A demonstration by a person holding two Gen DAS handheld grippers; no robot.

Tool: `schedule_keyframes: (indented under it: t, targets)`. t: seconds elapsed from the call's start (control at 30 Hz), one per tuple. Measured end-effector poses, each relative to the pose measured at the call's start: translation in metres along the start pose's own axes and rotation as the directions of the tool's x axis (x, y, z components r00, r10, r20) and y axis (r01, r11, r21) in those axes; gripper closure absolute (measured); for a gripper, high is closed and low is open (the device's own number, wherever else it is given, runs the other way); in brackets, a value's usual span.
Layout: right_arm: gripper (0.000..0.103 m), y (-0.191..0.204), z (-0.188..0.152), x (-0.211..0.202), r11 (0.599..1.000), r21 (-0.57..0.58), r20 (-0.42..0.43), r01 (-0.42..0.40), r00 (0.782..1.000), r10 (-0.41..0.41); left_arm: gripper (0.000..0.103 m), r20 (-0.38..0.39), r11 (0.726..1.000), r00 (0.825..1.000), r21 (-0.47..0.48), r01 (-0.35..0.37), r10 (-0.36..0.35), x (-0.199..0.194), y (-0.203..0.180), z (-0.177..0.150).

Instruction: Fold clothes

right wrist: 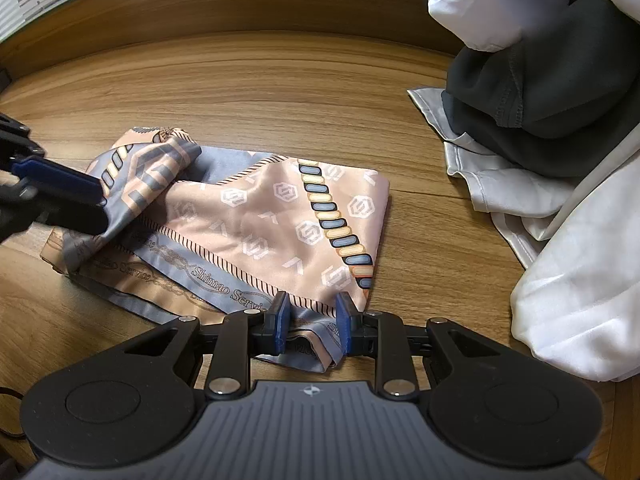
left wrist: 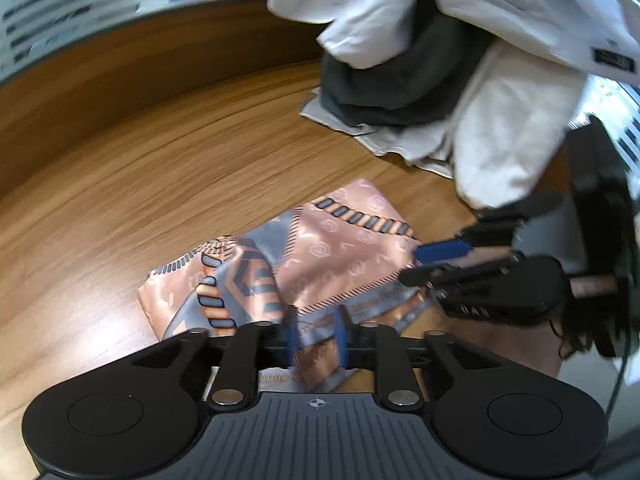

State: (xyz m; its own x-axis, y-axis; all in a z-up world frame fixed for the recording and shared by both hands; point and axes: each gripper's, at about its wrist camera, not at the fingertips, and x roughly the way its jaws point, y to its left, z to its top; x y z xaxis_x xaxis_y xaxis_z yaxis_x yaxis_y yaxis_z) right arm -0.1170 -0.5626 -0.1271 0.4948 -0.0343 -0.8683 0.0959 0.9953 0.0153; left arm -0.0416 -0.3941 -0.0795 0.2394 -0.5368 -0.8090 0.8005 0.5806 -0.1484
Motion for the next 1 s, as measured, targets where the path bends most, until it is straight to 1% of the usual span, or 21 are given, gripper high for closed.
schedule_keyframes:
  t: [0.1,0.17,0.23,0.33,0.47,0.53,0.67,0.83,0.93,1.0]
  targets:
    - [0.074,-0.001,0.000,0.000,1.000,0.001,0.002,-0.001,1.000,0.001,0.072,0.024,0.998,0.998,0.022,-0.051,0.050,-0.011,0.005,-0.013]
    - [0.074,-0.001,0.000,0.000,1.000,0.002,0.004,-0.001,1.000,0.001,0.072,0.024,0.994,0.994,0.023,-0.104,0.103,-0.017,0.015,-0.027]
    - [0.074,-0.001,0.000,0.000,1.000,0.003,0.004,0.000,1.000,0.000,0.072,0.013,0.988,0.988,0.023,-0.154,0.154,-0.020,0.028,-0.038]
    - [0.074,-0.001,0.000,0.000,1.000,0.000,0.003,0.000,1.000,0.000,0.072,-0.021,0.980,0.980,0.021,-0.197,0.198,-0.018,0.042,-0.051]
    - [0.074,-0.001,0.000,0.001,1.000,-0.005,0.000,0.000,1.000,0.000,0.068,-0.052,0.974,0.973,0.033,-0.223,0.224,-0.014,0.052,-0.059]
    - [0.074,-0.001,0.001,0.001,1.000,-0.006,-0.001,0.000,1.000,0.000,0.064,-0.061,0.973,0.972,0.046,-0.225,0.227,-0.009,0.052,-0.061]
    - [0.074,-0.001,0.001,0.001,1.000,-0.008,-0.004,0.000,1.000,0.000,0.064,-0.056,0.971,0.971,0.076,-0.228,0.233,0.002,0.047,-0.058]
    - [0.074,-0.002,0.002,0.001,1.000,-0.010,-0.008,0.000,1.000,0.000,0.064,-0.014,0.953,0.967,0.175,-0.249,0.255,0.014,0.032,-0.052]
    - [0.074,-0.002,0.002,0.001,1.000,-0.010,-0.010,0.001,1.000,-0.001,0.064,0.028,0.942,0.962,0.196,-0.271,0.271,0.014,0.027,-0.049]
    - [0.074,-0.002,0.002,0.001,1.000,-0.010,-0.011,0.001,1.000,-0.001,0.064,0.055,0.940,0.959,0.190,-0.284,0.279,0.013,0.025,-0.046]
